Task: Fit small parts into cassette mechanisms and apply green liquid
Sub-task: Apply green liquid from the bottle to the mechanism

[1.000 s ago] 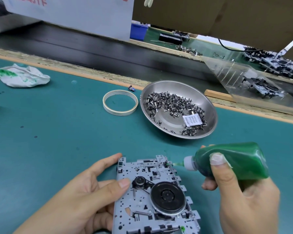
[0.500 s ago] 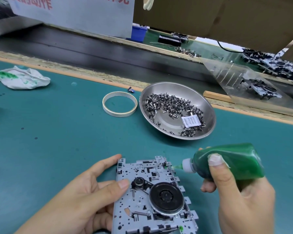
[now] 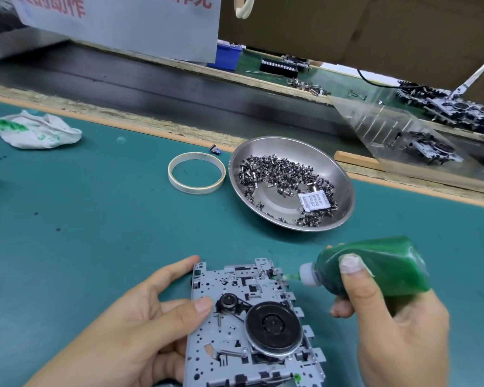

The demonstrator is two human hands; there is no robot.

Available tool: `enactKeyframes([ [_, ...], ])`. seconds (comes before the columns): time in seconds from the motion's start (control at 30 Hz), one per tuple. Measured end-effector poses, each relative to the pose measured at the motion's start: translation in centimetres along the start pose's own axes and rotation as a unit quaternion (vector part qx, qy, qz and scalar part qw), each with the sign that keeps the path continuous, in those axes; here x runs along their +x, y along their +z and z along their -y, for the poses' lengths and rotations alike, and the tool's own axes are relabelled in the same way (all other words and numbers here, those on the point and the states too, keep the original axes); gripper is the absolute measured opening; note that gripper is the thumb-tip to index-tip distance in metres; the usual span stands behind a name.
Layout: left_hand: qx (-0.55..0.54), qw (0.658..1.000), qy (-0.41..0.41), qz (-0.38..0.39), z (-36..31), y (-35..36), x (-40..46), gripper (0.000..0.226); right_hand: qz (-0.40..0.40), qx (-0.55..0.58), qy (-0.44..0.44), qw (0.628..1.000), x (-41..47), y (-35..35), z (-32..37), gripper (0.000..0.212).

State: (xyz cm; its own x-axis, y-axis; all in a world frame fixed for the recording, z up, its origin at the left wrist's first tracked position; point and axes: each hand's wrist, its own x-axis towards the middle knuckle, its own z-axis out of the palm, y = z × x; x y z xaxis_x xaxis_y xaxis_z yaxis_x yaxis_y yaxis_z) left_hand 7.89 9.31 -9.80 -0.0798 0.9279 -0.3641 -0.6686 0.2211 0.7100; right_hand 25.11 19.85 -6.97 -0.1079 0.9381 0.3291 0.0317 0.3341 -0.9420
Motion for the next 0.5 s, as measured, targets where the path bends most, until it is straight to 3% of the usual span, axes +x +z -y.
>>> enactKeyframes([
  [0.23,0.004,1.000,-0.002,-0.003,-0.02,-0.08,-0.05,0.090,-0.009,-0.004,0.000,1.000,0.01,-0.21,-0.21,0.037],
  [0.5,0.034,0.999,-0.009,-0.013,0.15,-0.27,0.06,0.083,-0.014,0.011,-0.001,1.000,-0.09,-0.13,-0.05,0.048],
])
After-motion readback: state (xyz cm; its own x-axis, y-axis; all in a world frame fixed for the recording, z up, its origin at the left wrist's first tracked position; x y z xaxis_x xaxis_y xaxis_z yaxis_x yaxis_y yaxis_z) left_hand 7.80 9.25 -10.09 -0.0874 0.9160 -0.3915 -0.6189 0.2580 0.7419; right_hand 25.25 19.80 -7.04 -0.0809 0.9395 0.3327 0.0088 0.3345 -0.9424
